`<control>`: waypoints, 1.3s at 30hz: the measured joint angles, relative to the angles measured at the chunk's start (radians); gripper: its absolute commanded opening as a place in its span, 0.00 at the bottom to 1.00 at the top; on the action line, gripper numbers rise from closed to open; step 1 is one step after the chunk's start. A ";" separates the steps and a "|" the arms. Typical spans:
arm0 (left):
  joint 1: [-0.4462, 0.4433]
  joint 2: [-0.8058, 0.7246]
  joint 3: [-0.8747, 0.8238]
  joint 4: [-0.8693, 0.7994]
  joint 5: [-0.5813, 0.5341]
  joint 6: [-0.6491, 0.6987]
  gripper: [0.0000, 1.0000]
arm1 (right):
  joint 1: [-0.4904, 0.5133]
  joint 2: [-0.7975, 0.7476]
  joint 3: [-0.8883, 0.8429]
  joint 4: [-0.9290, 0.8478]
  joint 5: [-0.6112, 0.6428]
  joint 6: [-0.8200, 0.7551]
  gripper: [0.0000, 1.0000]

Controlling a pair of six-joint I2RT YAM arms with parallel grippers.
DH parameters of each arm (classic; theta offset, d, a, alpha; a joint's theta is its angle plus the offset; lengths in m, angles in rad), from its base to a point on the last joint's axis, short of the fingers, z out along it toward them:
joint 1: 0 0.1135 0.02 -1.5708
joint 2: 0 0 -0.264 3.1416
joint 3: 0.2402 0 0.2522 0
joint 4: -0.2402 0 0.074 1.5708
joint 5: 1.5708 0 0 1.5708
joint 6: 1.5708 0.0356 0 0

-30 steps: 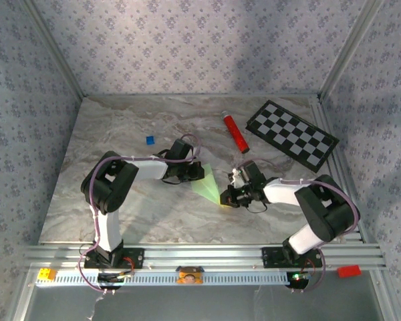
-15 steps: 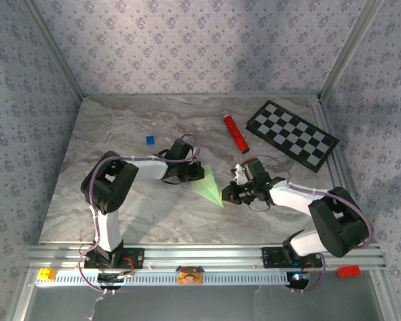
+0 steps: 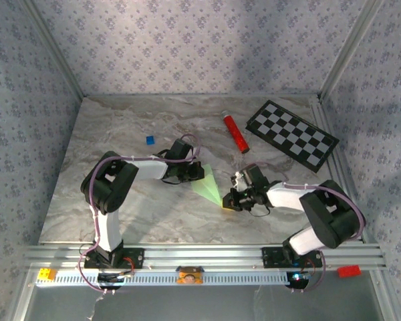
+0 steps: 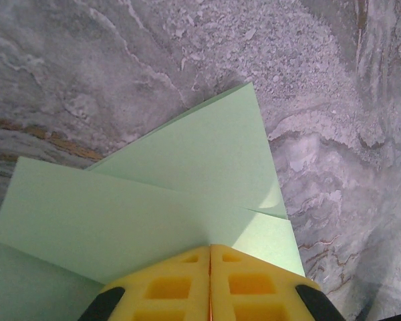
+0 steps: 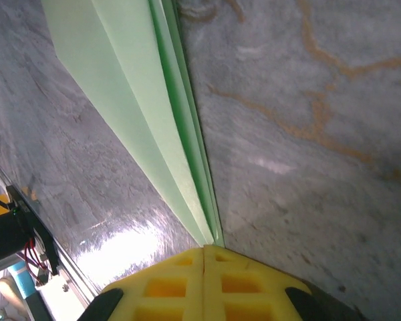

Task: Fold a paper plane with a square sheet of paper (pick it up from the middle)
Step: Turn over the paper at the center of the table.

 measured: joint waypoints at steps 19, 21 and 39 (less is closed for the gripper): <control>0.001 -0.037 -0.018 -0.061 -0.016 -0.053 0.07 | 0.030 -0.152 -0.016 -0.050 0.107 0.241 0.38; 0.001 -0.038 -0.018 -0.064 -0.016 -0.054 0.07 | 0.034 -0.140 -0.009 -0.050 0.108 0.249 0.37; 0.001 -0.039 -0.019 -0.064 -0.019 -0.061 0.07 | 0.043 -0.064 0.014 -0.059 0.102 0.267 0.32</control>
